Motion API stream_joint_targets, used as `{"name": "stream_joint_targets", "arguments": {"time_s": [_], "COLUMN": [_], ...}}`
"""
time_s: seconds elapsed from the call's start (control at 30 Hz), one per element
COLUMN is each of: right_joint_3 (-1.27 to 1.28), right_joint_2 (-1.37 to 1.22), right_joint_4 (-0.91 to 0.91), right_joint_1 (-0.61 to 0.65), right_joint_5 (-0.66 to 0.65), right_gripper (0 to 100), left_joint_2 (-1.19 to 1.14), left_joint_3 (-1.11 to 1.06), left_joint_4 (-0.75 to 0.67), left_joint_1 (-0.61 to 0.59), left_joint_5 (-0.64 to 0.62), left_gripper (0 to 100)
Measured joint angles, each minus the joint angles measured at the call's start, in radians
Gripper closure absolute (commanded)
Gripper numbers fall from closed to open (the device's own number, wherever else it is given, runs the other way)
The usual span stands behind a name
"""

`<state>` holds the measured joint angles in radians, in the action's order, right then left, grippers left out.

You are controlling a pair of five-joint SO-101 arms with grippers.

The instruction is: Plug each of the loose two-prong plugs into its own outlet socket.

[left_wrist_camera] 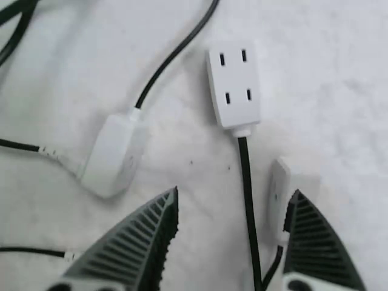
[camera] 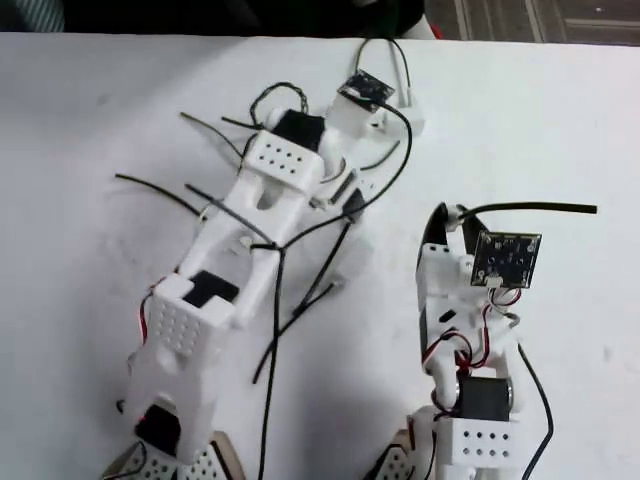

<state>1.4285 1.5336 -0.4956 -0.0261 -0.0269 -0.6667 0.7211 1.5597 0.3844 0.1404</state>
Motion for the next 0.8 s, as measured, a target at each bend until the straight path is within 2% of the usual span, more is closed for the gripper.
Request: {"name": "stream_joint_targets", "arguments": {"time_s": [0.2, 0.43, 0.5, 0.67, 0.8], "right_joint_3": [0.0, 0.0, 0.0, 0.0, 0.0], "right_joint_2": [0.0, 0.0, 0.0, 0.0, 0.0], "right_joint_4": [0.0, 0.0, 0.0, 0.0, 0.0], "right_joint_1": [0.002, 0.002, -0.009, -0.018, -0.018], "right_joint_5": [0.0, 0.0, 0.0, 0.0, 0.0], "right_gripper": [98.1, 98.1, 98.1, 98.1, 98.1], "left_joint_2": [-0.009, -0.009, -0.009, -0.009, -0.009], "left_joint_3": [0.009, -0.121, -0.18, -0.316, -0.361], "left_joint_4": [0.138, 0.114, 0.069, -0.075, -0.115], "left_joint_1": [0.035, 0.137, 0.143, 0.141, 0.152], "left_joint_5": [0.006, 0.006, 0.006, 0.006, 0.006], "left_gripper": [71, 71, 75, 98, 98]}}
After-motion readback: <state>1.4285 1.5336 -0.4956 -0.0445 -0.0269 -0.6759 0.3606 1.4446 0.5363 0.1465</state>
